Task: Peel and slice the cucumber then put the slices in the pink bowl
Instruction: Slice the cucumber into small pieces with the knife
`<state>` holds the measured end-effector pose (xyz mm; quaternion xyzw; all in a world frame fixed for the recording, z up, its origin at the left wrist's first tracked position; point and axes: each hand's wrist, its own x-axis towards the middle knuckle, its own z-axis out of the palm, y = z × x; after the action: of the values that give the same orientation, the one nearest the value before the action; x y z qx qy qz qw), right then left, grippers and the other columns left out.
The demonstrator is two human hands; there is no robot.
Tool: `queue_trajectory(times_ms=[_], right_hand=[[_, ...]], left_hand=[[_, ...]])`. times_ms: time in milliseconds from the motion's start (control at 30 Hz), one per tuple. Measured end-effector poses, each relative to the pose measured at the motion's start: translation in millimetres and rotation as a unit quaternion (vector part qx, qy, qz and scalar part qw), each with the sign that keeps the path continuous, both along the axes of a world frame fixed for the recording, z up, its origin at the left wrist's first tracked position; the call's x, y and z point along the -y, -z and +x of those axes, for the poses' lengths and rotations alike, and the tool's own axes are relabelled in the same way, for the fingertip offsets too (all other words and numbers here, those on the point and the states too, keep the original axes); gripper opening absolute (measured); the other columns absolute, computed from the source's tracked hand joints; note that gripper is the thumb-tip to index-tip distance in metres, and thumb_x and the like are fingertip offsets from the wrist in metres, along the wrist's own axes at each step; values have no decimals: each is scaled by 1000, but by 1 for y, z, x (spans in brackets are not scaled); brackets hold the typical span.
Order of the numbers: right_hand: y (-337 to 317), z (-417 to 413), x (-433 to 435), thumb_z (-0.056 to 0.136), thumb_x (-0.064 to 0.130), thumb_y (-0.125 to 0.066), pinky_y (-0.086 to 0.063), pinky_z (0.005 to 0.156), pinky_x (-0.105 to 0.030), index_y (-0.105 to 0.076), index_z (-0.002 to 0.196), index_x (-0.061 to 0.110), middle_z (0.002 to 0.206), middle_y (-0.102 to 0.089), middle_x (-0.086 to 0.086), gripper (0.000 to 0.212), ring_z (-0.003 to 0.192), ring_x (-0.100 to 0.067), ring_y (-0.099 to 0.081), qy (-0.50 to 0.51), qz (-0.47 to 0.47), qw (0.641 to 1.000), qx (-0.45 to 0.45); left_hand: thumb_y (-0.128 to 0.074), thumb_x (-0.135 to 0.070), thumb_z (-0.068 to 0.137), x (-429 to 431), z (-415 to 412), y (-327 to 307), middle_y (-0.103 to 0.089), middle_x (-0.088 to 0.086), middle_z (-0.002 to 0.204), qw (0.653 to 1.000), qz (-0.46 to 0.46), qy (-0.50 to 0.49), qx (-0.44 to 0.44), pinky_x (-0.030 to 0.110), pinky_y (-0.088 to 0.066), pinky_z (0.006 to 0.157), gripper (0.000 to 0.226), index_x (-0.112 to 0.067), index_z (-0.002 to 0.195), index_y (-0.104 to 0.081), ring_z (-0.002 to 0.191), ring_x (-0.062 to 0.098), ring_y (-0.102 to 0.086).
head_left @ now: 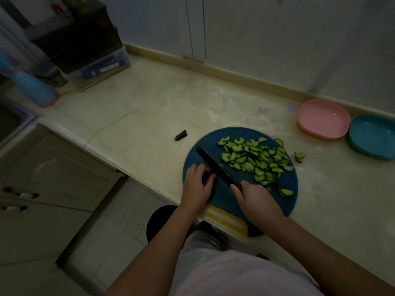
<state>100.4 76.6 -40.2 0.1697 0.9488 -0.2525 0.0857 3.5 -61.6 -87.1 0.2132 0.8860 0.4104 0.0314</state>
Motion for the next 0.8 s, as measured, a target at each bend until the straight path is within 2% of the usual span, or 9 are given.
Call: queue_trajectory(times_ms=[167, 400, 533, 633, 733, 800], right_hand=[[-2, 0, 2, 98, 44, -31, -36, 54, -31, -44, 82, 16, 78, -61, -9, 35, 71, -26, -59, -5, 10, 1000, 9], [3, -11, 8, 99, 43, -30, -36, 56, -30, -41, 81, 16, 83, -63, -10, 34, 75, -26, -60, -8, 14, 999, 38], [4, -12, 7, 99, 42, -31, -36, 57, -29, -42, 82, 16, 84, -63, -10, 34, 76, -26, -60, 15, -10, 999, 41], [2, -9, 6, 99, 42, -32, -34, 56, -28, -43, 81, 15, 78, -60, -7, 34, 70, -23, -55, 14, -20, 999, 37], [-1, -5, 5, 99, 42, -33, -29, 47, -29, -43, 79, 15, 64, -46, 2, 34, 62, -19, -48, 14, -26, 999, 23], [-3, -4, 5, 99, 42, -33, -30, 49, -30, -43, 79, 15, 64, -44, 2, 34, 63, -20, -48, 12, -19, 1000, 19]], left_hand=[[-58, -26, 85, 0, 0, 1, -52, 2, 87, 1000, -4, 0, -2, 23, -34, 71, 16, -11, 88, -57, 84, 18, -49], [-63, -19, 86, 0, 1, 1, -49, -5, 87, 1000, 4, -4, 1, 19, -34, 73, 11, -10, 90, -58, 86, 15, -50], [-58, -30, 85, 5, 1, 5, -53, -2, 94, 1000, -3, 18, 4, 20, -38, 79, 22, -13, 100, -61, 91, 11, -48], [-57, -30, 85, 8, 2, 6, -52, -3, 97, 1000, -2, 25, 5, 19, -36, 80, 25, -14, 104, -61, 93, 9, -46], [-58, -28, 86, 7, 2, 4, -48, -6, 93, 1000, 1, 20, 3, 16, -32, 76, 22, -12, 100, -60, 90, 8, -43], [-57, -28, 86, 7, 2, 4, -46, -6, 91, 1000, -4, 21, -3, 17, -31, 74, 21, -12, 98, -59, 88, 9, -43]])
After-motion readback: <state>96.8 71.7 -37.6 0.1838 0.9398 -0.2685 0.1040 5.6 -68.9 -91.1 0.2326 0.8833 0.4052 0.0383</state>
